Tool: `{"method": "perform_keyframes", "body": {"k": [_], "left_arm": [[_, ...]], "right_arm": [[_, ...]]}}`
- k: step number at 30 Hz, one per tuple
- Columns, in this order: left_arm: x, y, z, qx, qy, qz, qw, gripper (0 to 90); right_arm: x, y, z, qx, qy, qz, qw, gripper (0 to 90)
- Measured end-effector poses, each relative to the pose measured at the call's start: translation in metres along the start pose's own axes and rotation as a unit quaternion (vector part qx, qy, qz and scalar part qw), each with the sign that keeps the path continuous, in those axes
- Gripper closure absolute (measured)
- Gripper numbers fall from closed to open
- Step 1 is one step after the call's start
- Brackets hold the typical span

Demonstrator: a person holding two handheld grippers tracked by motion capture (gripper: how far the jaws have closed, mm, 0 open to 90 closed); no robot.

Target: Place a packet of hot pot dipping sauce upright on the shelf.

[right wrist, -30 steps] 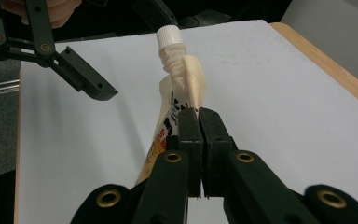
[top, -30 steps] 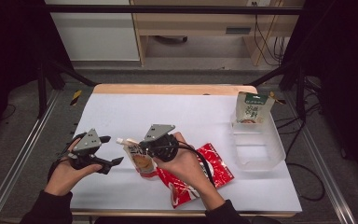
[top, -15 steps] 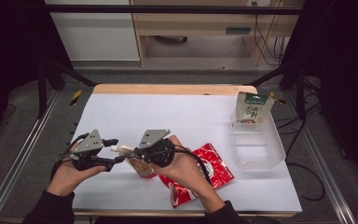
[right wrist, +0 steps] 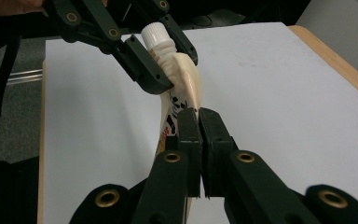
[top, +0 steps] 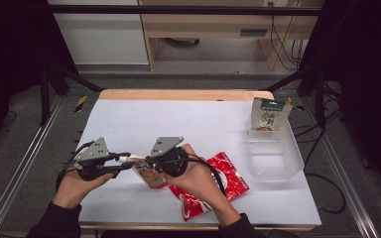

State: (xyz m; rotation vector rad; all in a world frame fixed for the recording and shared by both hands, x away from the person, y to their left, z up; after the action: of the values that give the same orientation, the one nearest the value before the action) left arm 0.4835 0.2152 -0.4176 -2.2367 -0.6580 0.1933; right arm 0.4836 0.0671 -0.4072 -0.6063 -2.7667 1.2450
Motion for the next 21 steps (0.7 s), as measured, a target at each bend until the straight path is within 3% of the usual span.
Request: {"method": "perform_keyframes", "body": {"k": [10,21], "left_arm": [[-0.005,-0.008,-0.008,-0.007,0.007,0.002,0.9999,72.0],[-0.012,-0.013,-0.013,0.002,0.022,0.005,0.9997,73.2]], "right_arm": [[-0.003,-0.001,0.001,-0.003,0.003,0.004,1.0000,87.8],[-0.002,0.004,0.004,0.023,-0.006,0.010,0.9997,83.7]]}}
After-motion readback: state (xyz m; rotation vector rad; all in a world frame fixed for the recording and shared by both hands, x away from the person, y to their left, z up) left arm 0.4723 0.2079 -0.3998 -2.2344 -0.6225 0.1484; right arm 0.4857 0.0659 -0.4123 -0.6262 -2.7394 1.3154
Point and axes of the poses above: each handheld gripper's, and its own axes: y roughly forward along the jaws, z roughly out of its underside, x roughly to its left, the point moved 7 cm from there along y, roughly forward along the jaws, and after that the axes turned 13 degrees about x, right-handed, at the moved point
